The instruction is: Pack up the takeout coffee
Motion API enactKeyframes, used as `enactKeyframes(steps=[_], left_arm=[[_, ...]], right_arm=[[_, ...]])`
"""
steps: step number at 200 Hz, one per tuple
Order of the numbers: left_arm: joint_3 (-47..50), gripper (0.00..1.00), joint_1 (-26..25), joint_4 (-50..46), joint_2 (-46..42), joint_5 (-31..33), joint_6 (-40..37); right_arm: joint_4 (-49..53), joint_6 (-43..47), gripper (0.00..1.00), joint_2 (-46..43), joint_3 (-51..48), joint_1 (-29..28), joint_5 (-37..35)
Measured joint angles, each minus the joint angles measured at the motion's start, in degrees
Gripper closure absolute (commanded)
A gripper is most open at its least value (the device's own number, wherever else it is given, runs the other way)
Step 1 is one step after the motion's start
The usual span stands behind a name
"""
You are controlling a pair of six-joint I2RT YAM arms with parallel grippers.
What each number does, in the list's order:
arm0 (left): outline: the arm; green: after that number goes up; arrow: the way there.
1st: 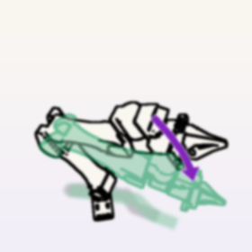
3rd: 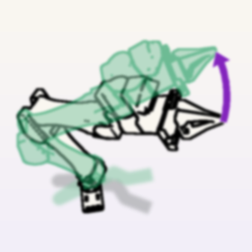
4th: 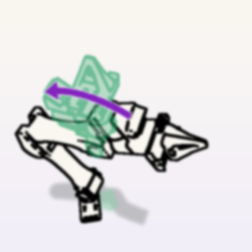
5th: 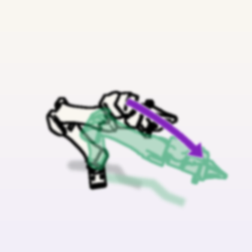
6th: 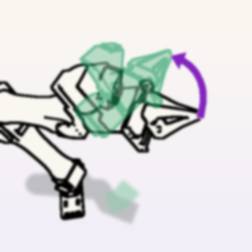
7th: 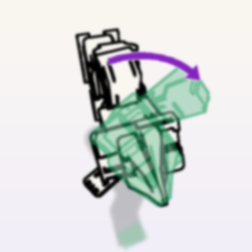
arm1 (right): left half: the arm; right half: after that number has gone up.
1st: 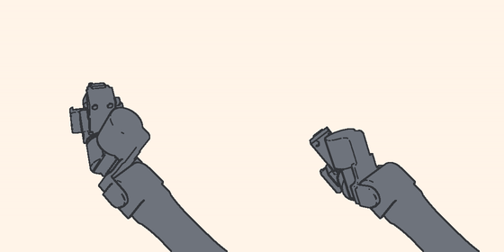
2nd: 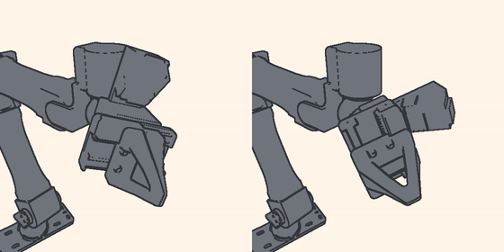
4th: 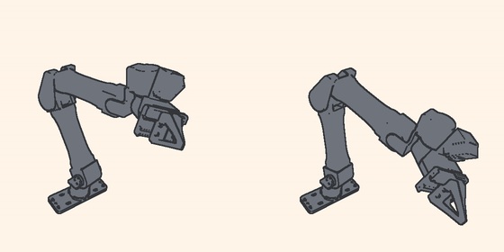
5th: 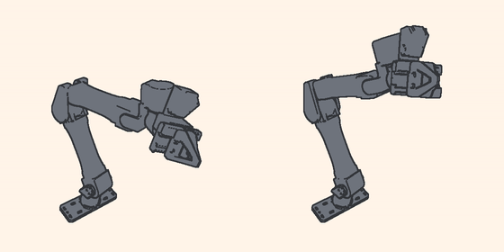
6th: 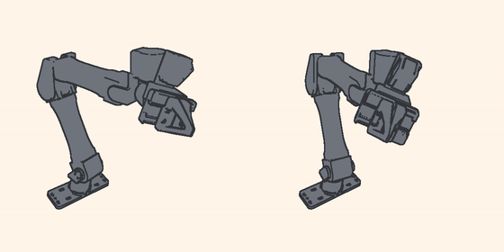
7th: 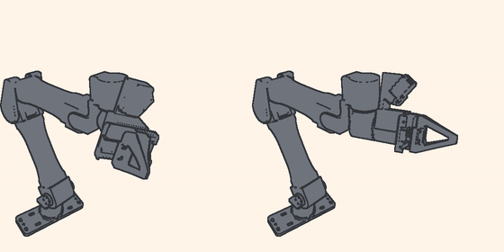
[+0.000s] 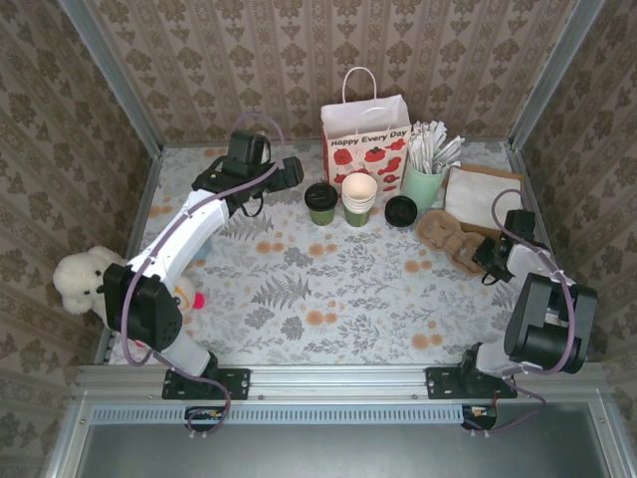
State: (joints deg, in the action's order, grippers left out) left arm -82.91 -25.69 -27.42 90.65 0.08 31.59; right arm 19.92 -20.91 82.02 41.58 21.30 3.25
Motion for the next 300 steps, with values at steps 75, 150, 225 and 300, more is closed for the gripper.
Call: enactKeyframes(steps=[75, 150, 225, 300], left_arm=[[0.1, 0.0, 3.7, 5.6, 0.2, -4.1, 1.3], [-23.3, 0.05, -2.0, -1.2, 14.8, -5.2, -5.1], [-54.6, 0.32, -6.8, -14.1, 36.2, 6.4, -12.5], [-59.6, 0.77, -5.4, -12.4, 40.8, 7.3, -13.3]], right_arm=[[3.6, -1.6, 0.94, -17.5, -0.7, -9.0, -7.6], [18.7, -12.9, 0.91, -25.6, -2.8, -30.4, -7.9], [14.5, -15.1, 0.88, -15.6, -2.5, -43.8, -4.8], [9.4, -15.1, 0.56, -7.6, 0.0, -46.5, -2.6]])
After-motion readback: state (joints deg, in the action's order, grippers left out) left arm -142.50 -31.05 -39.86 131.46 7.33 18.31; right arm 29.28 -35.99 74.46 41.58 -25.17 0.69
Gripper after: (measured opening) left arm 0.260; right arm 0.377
